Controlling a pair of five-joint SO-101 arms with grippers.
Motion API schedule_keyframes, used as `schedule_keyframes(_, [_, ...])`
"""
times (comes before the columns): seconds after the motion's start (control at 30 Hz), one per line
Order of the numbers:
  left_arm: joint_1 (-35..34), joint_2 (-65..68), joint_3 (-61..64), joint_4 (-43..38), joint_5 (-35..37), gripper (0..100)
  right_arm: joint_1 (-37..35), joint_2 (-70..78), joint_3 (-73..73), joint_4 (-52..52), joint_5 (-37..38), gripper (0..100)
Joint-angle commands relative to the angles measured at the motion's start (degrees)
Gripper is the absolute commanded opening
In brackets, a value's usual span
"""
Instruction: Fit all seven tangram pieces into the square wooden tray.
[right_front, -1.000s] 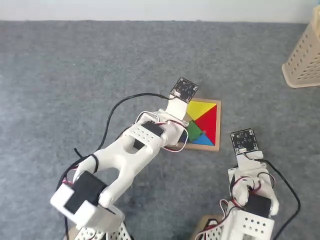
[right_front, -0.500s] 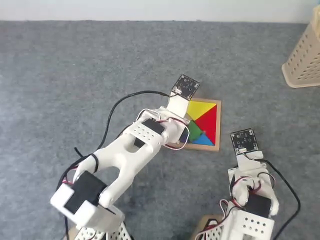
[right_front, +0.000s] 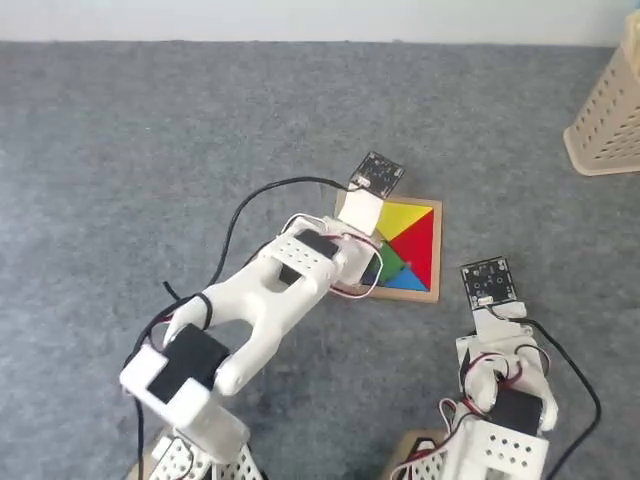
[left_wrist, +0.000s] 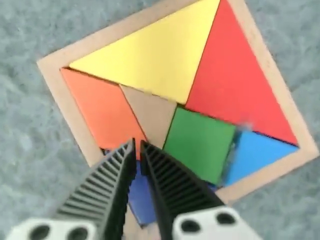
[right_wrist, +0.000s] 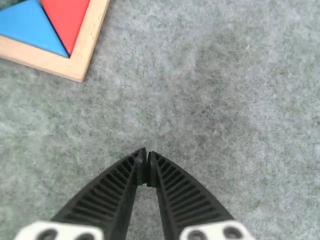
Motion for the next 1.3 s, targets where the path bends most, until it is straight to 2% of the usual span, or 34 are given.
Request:
schedule_keyframes(0.0, [-0.35, -4.92, 0.4, 0.18, -0.62, 2, 0.75, -0.84, 1.05, 0.57, 0.44, 0.8])
schedule_keyframes(0.57, [0.26, -7.21, 3.03, 0.53, -0.62, 2, 0.75, -0.84, 1.05, 0.57, 0.44, 0.8])
schedule_keyframes(0.73, [2.64, -7.47, 3.21, 2.46, -6.33, 2, 0.75, -0.84, 1.05, 0.57, 0.44, 0.8])
schedule_keyframes(0.83, [0.44, -8.35, 3.12, 2.29, -6.86, 2, 0.75, -0.84, 1.05, 0.57, 0.44, 0.8])
schedule_keyframes(1.0, [-5.36, -18.64, 7.6, 0.0, -2.29, 1, 0.48, -0.84, 1.05, 0.57, 0.44, 0.8])
schedule_keyframes(1.13, [-6.77, -32.09, 17.63, -5.45, -2.46, 1, 0.4, -0.84, 1.05, 0.57, 0.44, 0.8])
schedule_keyframes(1.27, [-6.86, -42.99, 27.56, -8.44, -5.89, 2, 0.57, -0.84, 1.05, 0.57, 0.44, 0.8])
